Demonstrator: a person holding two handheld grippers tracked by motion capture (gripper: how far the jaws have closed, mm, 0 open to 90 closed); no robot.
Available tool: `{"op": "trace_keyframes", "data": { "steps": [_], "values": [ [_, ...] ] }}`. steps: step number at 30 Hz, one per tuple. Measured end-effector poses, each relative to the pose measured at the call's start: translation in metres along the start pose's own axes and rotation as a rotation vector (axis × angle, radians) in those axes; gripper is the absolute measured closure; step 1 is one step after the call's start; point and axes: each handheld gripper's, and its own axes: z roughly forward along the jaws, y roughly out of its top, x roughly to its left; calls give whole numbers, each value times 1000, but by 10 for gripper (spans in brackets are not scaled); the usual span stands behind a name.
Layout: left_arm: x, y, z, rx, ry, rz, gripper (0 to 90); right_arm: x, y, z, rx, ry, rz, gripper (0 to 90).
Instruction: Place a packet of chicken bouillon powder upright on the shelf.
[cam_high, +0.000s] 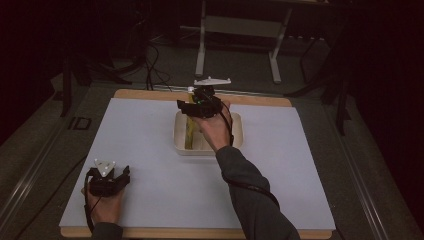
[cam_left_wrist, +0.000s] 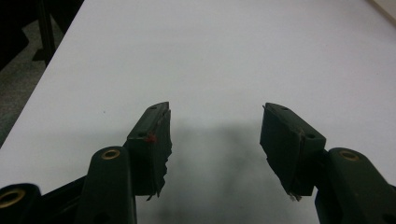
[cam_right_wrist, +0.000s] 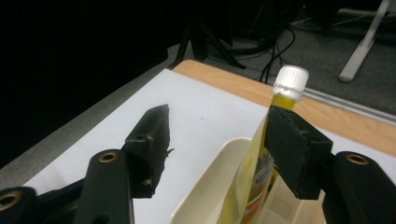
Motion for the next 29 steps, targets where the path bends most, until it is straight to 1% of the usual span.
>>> {"op": "trace_keyframes", "data": {
  "steps": [4,5,8,9,10,13,14,15,16,17,18,19,20,21,22,23,24,25,26,27,28,29],
  "values": [
    [0,0,0,0,1,1,428,-2,3,-9,13,-11,-31,371],
    [0,0,0,0,1,1,428,-2,3,-9,13,-11,-31,371],
    [0,0,0,0,3,4,428,-5,4,-19,8,-16,-43,365],
    [0,0,0,0,3,4,428,-5,4,-19,8,-16,-43,365],
    [0,0,0,-1,1,3,428,-8,3,-26,-3,-15,-52,365],
    [0,0,0,-1,1,2,427,-12,2,-36,-13,-22,-55,362],
    [0,0,0,-1,1,2,427,-12,2,-36,-13,-22,-55,362],
    [0,0,0,0,1,3,427,-17,0,-43,-26,-22,-50,349],
    [0,0,0,-2,2,3,427,-17,0,-43,-26,-22,-50,349],
    [0,0,0,-2,1,2,427,-23,-3,-51,-35,-26,-44,338],
    [0,0,0,-2,1,2,426,-26,-4,-55,-36,-31,-41,335],
    [0,0,0,-1,1,3,426,-26,-4,-55,-36,-31,-41,335],
    [0,0,0,-1,2,3,426,-34,-8,-63,-45,-34,-41,323],
    [0,0,0,-1,2,3,426,-34,-8,-63,-45,-34,-41,323],
    [-1,0,0,1,3,3,426,-37,-10,-66,-51,-37,-43,322],
    [-1,0,0,0,4,3,426,-44,-13,-71,-60,-49,-38,321],
    [-1,0,0,0,4,4,426,-55,-18,-79,-71,-61,-26,318],
    [-1,0,0,0,4,4,426,-61,-21,-82,-79,-63,-21,306],
    [0,0,0,-1,4,3,425,-67,-25,-86,-81,-66,-11,278],
    [0,0,0,-1,4,3,423,-67,-25,-86,-81,-66,-11,278],
    [0,0,-1,-2,4,-1,421,-82,-35,-96,-99,-82,11,184],
    [1,0,-1,-9,1,-10,421,-82,-35,-96,-99,-82,11,184]
  ]
}}
